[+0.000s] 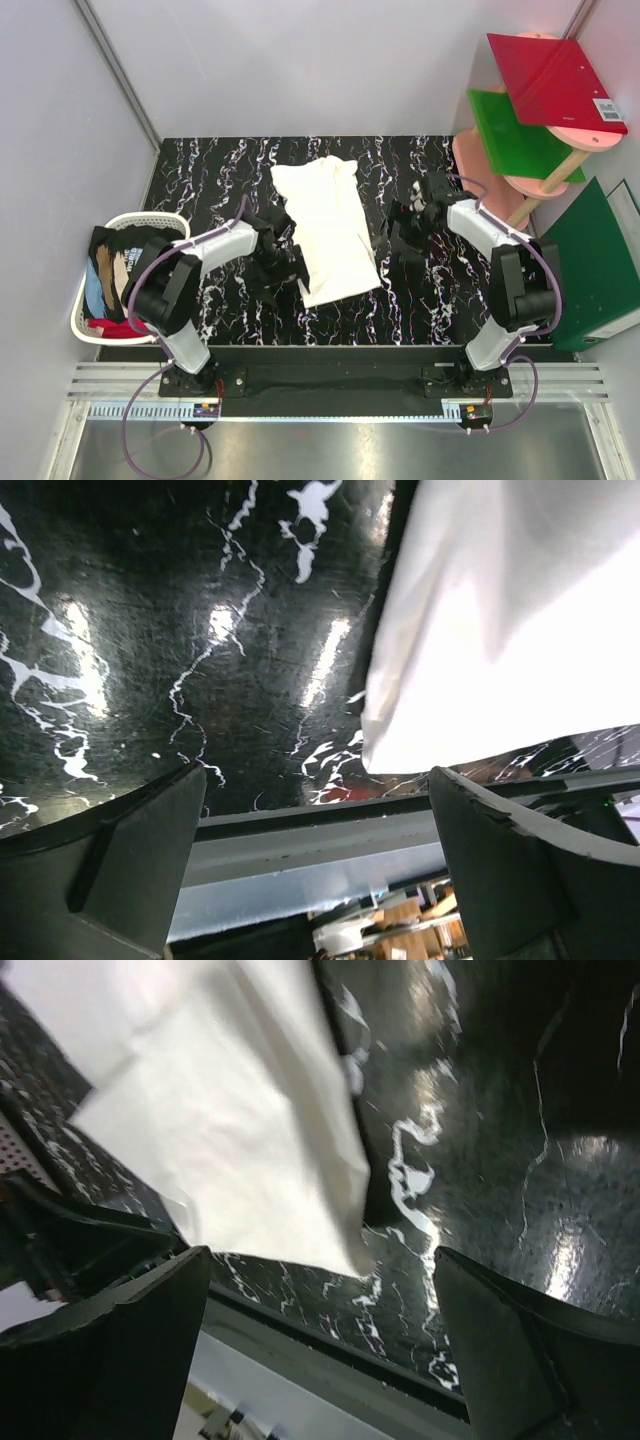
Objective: Fold and stack the t-shirts
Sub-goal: Fold the folded rectangular tshirt in 1/3 of the way, then grab one side of the 2/3 rectangular tshirt with both arms
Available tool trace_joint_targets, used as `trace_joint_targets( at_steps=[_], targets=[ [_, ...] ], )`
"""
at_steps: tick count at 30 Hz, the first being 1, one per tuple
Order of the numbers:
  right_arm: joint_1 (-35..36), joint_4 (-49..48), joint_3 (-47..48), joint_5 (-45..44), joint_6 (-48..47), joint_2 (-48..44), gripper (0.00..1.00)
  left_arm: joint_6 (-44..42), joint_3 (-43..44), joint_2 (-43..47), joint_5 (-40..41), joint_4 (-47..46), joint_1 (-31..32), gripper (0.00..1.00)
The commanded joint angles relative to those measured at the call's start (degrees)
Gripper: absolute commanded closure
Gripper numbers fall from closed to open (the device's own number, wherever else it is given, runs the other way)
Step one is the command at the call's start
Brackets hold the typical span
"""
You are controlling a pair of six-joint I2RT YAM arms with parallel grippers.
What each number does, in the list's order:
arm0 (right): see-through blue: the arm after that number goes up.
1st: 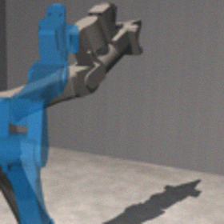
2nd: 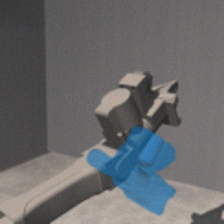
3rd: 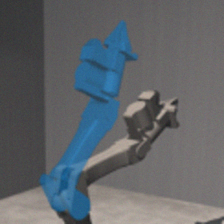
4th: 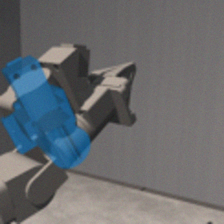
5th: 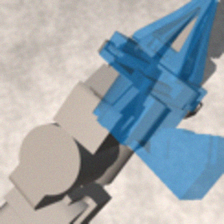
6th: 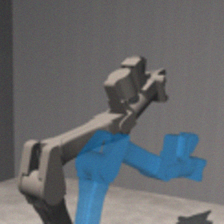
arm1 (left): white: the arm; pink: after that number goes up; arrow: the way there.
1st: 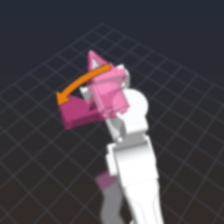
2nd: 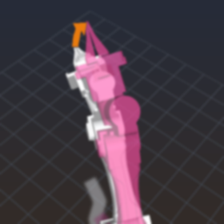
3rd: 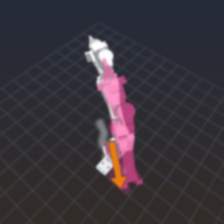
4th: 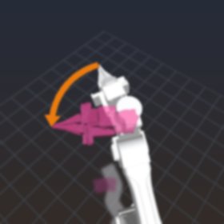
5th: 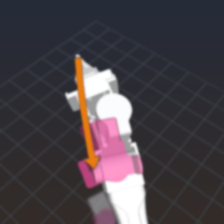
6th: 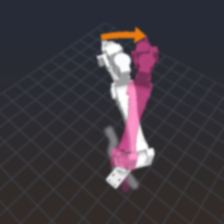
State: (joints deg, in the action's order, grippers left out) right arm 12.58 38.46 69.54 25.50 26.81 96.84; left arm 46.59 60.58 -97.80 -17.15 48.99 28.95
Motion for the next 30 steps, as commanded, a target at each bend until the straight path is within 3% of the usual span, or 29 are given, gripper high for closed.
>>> trace_joint_targets(
  at_steps=[1, 7, 11, 14, 19, 21, 22, 23, 25, 26, 28, 30],
  targets=[
    [-0.4, -1.8, -8.3, 3.8, 2.7, -0.2, 0.02, 4.3, -2.4, 4.2, 2.6, -5.3, 1.8, 0.01],
    [-1.7, -10.6, -17.8, 10.1, 10.1, -1.6, 0.05, 11.5, -9.8, 7.9, 1.4, -17.2, 4.7, 0.04],
    [-2.3, -22.1, -24.9, 13.1, 17.1, -0.1, 0.09, 14.1, -12.4, 7.4, 2.0, -21.0, 6.5, 0.04],
    [-2.4, -28.2, -26.6, 15.4, 21.6, 2.6, 0.10, 15.4, -13.4, 6.4, 2.5, -23.9, 7.5, 0.04],
    [-2.3, -30.1, -23.8, 17.4, 22.8, 6.3, 0.15, 16.0, -11.5, 2.1, 2.3, -25.3, 9.4, 0.06],
    [-2.3, -30.0, -21.6, 18.9, 22.7, 8.3, 0.22, 16.3, -10.3, 0.8, 2.2, -25.3, 10.1, 0.14],
    [-2.3, -30.1, -20.3, 20.2, 22.8, 9.2, 0.38, 16.3, -9.8, -0.7, 2.1, -25.4, 10.2, 0.20],
    [-2.3, -30.0, -19.8, 20.8, 22.8, 9.7, 0.48, 16.3, -9.0, -1.5, 1.9, -25.4, 10.6, 0.52],
    [-2.3, -30.0, -18.2, 22.3, 22.9, 10.4, 0.81, 16.3, -8.3, -3.5, 1.3, -25.3, 10.8, 0.92],
    [-2.4, -30.1, -17.8, 22.9, 23.0, 10.4, 0.88, 16.3, -7.8, -4.1, 0.8, -25.0, 10.8, 1.00],
    [-2.4, -30.1, -16.7, 24.4, 23.2, 10.4, 1.00, 16.0, -7.4, -4.4, 0.6, -24.2, 10.8, 1.00],
    [-2.6, -29.8, -16.4, 25.2, 23.6, 9.9, 1.00, 15.5, -6.5, -4.0, 0.9, -22.9, 10.8, 1.00]
  ],
)
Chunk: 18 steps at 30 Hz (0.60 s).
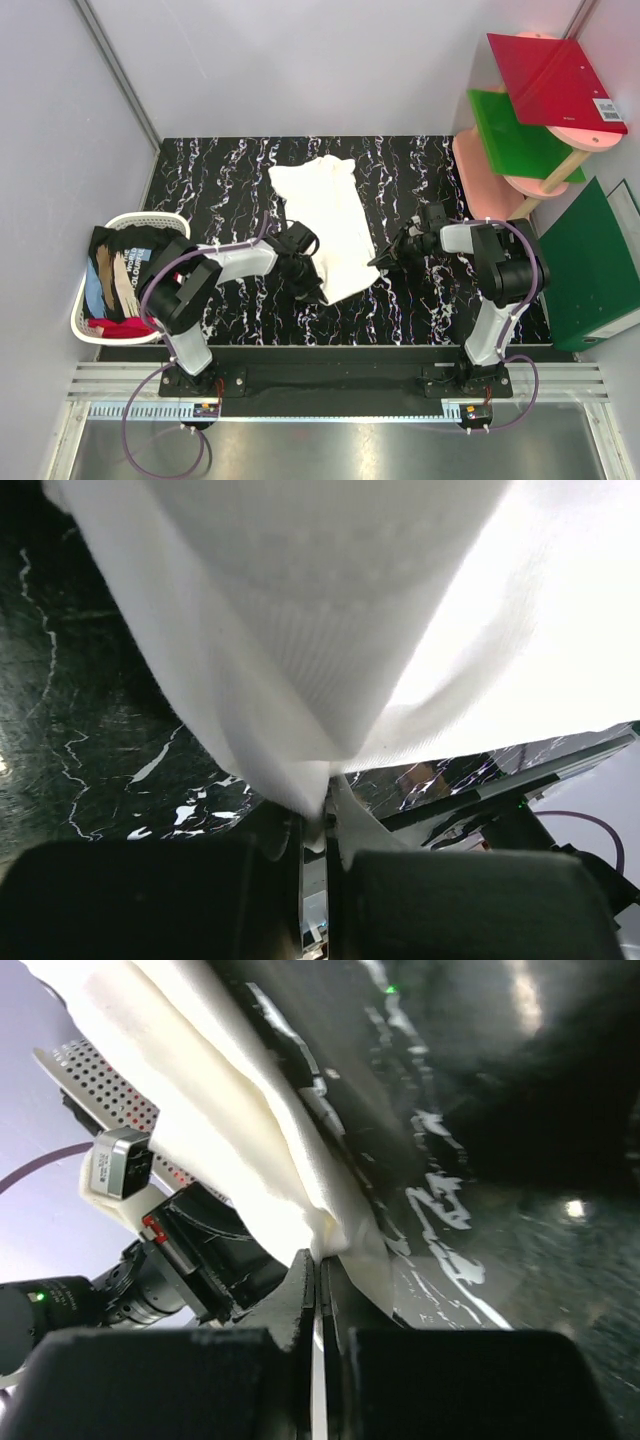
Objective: Fold and stack the t-shirts
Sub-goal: Grab one side of the 2/3 rectangular tshirt with both arms, then fold the long partially folded tshirt into a neat square
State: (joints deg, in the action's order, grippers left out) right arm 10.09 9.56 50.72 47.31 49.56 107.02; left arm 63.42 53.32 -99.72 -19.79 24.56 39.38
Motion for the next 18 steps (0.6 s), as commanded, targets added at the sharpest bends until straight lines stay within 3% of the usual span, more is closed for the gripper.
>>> trace_joint_targets(
  at_steps=[1, 9, 18],
  targets=[
    [-0.2, -0.9, 2.8, 4.1, 1.1, -0.9, 1.00, -2.2, 1.5, -1.5, 3.7, 2.4, 0.3, 1.00],
    [-0.4, 0.8, 6.4, 8.1, 2.7, -4.8, 1.00, -5.6, 16.2, 2.9, 7.7, 16.5, -0.1, 1.00],
    [-0.4, 3.0, 16.5, 9.8, 4.4, -3.1, 1.00, -8.7, 26.0, 4.5, 7.8, 23.3, -2.8, 1.00]
  ],
)
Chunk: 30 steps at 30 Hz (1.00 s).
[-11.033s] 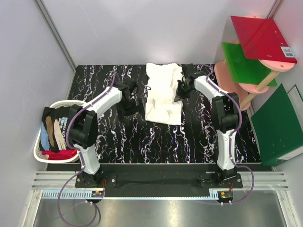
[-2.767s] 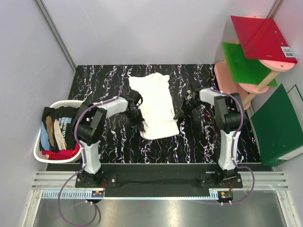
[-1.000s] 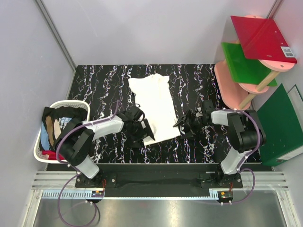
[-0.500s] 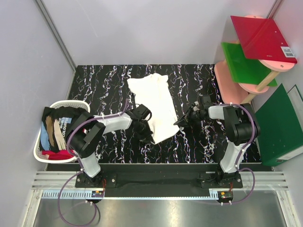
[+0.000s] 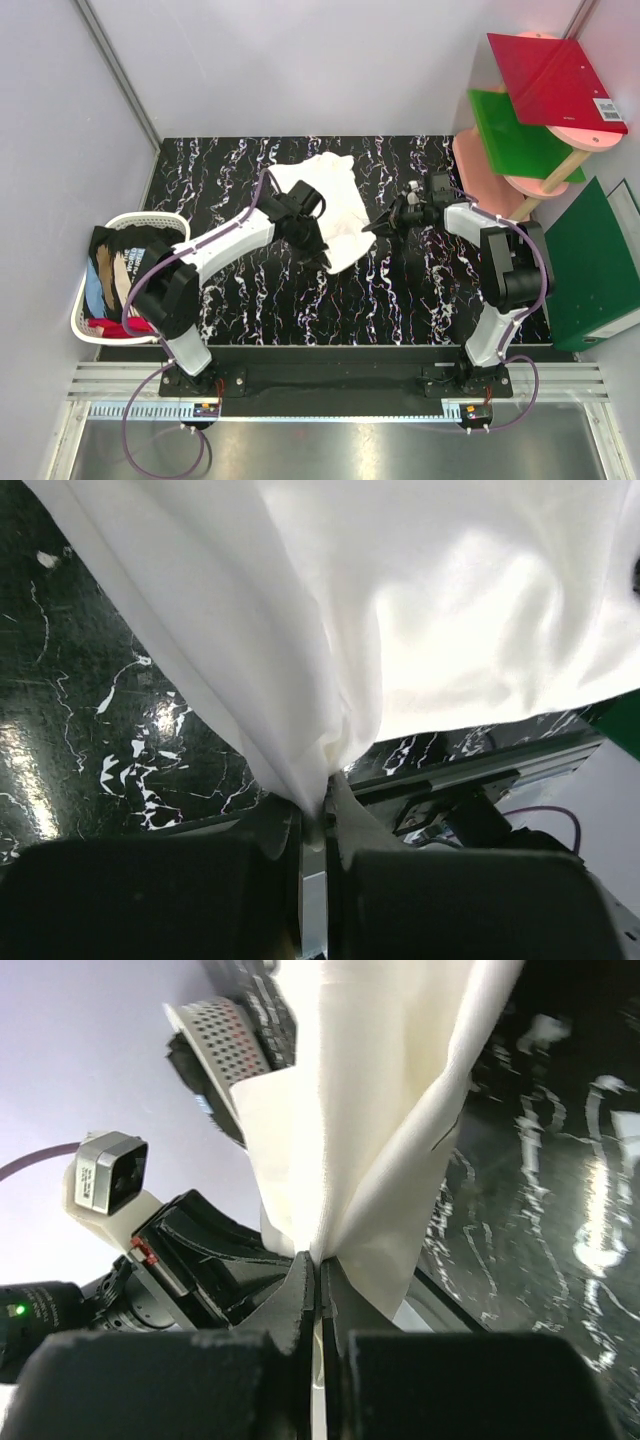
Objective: Fold and stack the t-shirts
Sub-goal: Fold the long partially folded tshirt into a neat square
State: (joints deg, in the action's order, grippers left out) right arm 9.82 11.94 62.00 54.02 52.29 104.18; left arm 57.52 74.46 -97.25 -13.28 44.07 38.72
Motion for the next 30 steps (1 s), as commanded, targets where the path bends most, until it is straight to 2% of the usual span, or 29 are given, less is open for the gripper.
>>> trace_joint_targets(
  at_steps=[1, 7, 14, 23, 27, 30],
  targets=[
    [-0.2, 0.7, 7.6, 3.1, 1.8, 1.3, 1.00, -3.5, 5.3, 1.8, 0.9, 3.9, -3.5, 1.00],
    [-0.7, 0.9, 18.7, 2.5, 3.7, 8.8, 1.00, -7.2, 9.8, -0.5, -2.9, 4.3, -10.0, 1.00],
    [-0.7, 1.0, 32.5, 2.9, 6.7, 20.1, 1.00, -11.2, 19.2, -5.7, -6.0, 5.2, -17.7, 1.00],
    [-0.7, 0.9, 52.3, 1.1, 9.4, 33.4, 1.00, -14.4, 36.1, -21.1, -14.4, 5.4, -23.0, 1.00],
    [-0.8, 0.9, 61.0, 1.1, 10.7, 39.3, 1.00, -14.8, 42.4, -28.1, -15.9, 5.2, -24.4, 0.93],
    [-0.8, 0.8, 68.2, 1.9, 12.0, 44.4, 0.99, -14.3, 46.5, -31.8, -16.4, 5.0, -25.9, 0.92]
  ],
)
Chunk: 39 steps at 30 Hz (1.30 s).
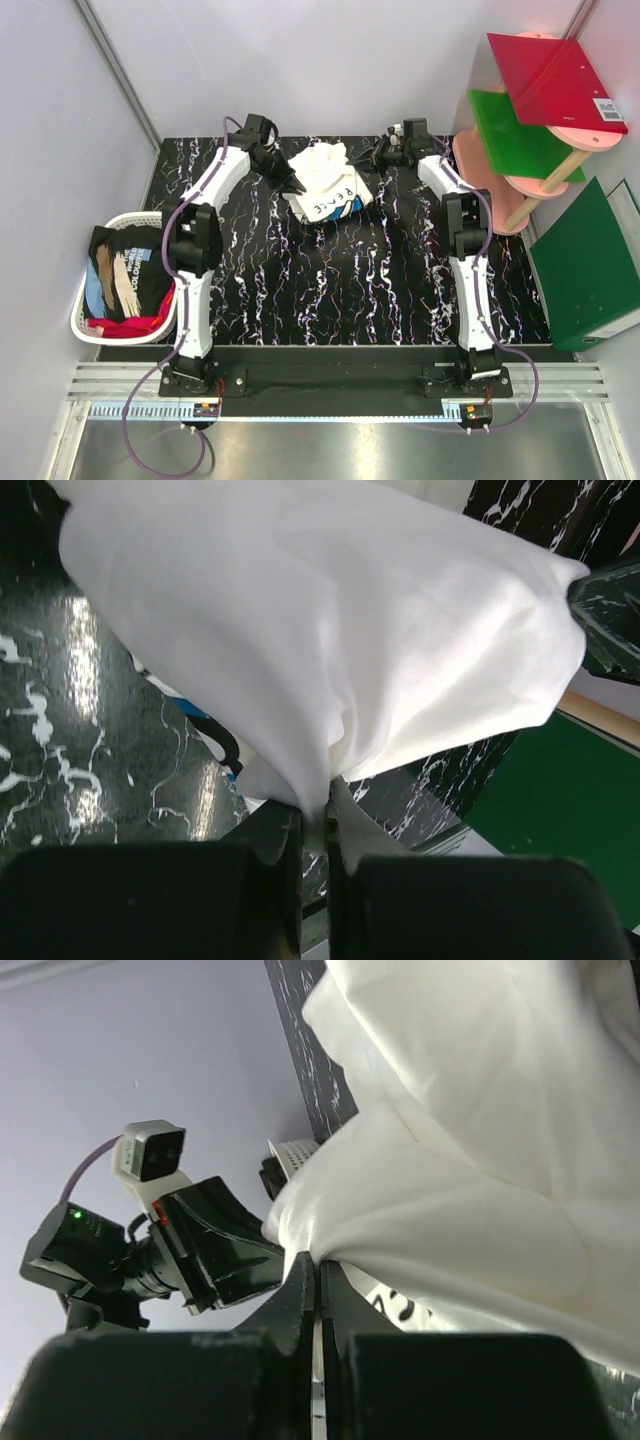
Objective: Fold and stack the t-shirts
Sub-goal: Fold the long partially folded tshirt into a neat square
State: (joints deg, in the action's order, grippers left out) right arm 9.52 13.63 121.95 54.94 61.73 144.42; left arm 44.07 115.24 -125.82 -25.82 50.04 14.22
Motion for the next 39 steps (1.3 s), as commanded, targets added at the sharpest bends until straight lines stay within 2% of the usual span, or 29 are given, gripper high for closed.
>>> trace_joint_targets(
  at_steps=[1, 6, 9, 12, 15, 16, 17, 19, 20, 22, 23, 25, 26, 28, 32, 37, 39],
  targets=[
    [-0.5, -0.9, 12.2, 1.0, 2.9, 6.7, 0.99, -0.7, 7.7, -4.1, -4.0, -1.3, -2.1, 0.92],
    [-0.5, -1.7, 26.4, 1.5, 5.8, 16.0, 0.98, 2.7, 10.7, -7.2, -5.6, -5.4, -4.2, 0.92],
    [-0.5, -6.4, 31.0, 1.8, 10.0, 19.8, 0.97, 5.0, 10.2, -7.2, -5.6, -8.8, -6.1, 0.92],
    [-0.5, -12.5, 30.1, 0.6, 12.5, 20.3, 0.95, 7.2, 9.5, -7.1, -4.7, -14.1, -7.5, 0.92],
    [-0.5, -13.1, 29.2, -1.9, 11.3, 19.9, 0.86, 11.2, 9.6, -8.9, -5.8, -19.9, -9.3, 0.93],
    [-0.6, -13.0, 29.1, -2.5, 10.8, 19.8, 0.63, 12.3, 10.2, -9.8, -6.8, -21.2, -9.7, 0.93],
    [-0.5, -13.1, 29.0, -3.3, 10.3, 19.8, 0.50, 13.2, 11.0, -11.8, -7.0, -22.3, -10.1, 0.94],
    [-0.6, -13.0, 28.8, -3.4, 9.0, 19.0, 0.00, 15.8, 12.8, -13.9, -8.6, -25.7, -11.1, 0.93],
    [-0.6, -13.1, 28.3, -3.3, 8.5, 18.3, 0.00, 16.9, 13.1, -16.0, -9.6, -27.4, -11.4, 0.90],
    [-0.5, -13.1, 24.1, -3.4, 6.0, 14.7, 0.00, 20.5, 13.5, -18.1, -12.0, -32.0, -12.2, 0.76],
    [-0.6, -13.1, 22.2, -3.6, 5.0, 13.2, 0.00, 21.9, 13.3, -20.0, -12.9, -34.2, -12.5, 0.43],
    [-0.8, -13.1, 16.1, -3.6, 1.7, 8.1, 0.00, 25.7, 13.0, -21.7, -15.4, -39.3, -13.0, 0.07],
    [-1.0, -13.1, 14.0, -3.4, 0.8, 6.5, 0.00, 26.3, 12.8, -22.4, -15.9, -40.7, -13.2, 0.01],
    [-1.2, -12.1, 10.0, -2.6, -0.6, 3.2, 0.00, 27.5, 11.6, -22.2, -17.4, -44.2, -13.4, 0.01],
    [-1.6, -11.3, 3.2, -2.8, -2.4, -1.2, 0.00, 25.5, 4.2, -13.9, -16.0, -48.5, -14.0, 0.01],
    [-2.2, -10.8, -4.0, -4.0, -4.3, -4.0, 0.00, 15.0, -1.9, -5.0, -10.8, -37.7, -14.1, 0.01],
    [-2.3, -10.8, -7.7, -4.2, -5.1, -4.8, 0.00, 12.6, -7.6, -0.1, -9.1, -36.7, -14.2, 0.01]
  ],
)
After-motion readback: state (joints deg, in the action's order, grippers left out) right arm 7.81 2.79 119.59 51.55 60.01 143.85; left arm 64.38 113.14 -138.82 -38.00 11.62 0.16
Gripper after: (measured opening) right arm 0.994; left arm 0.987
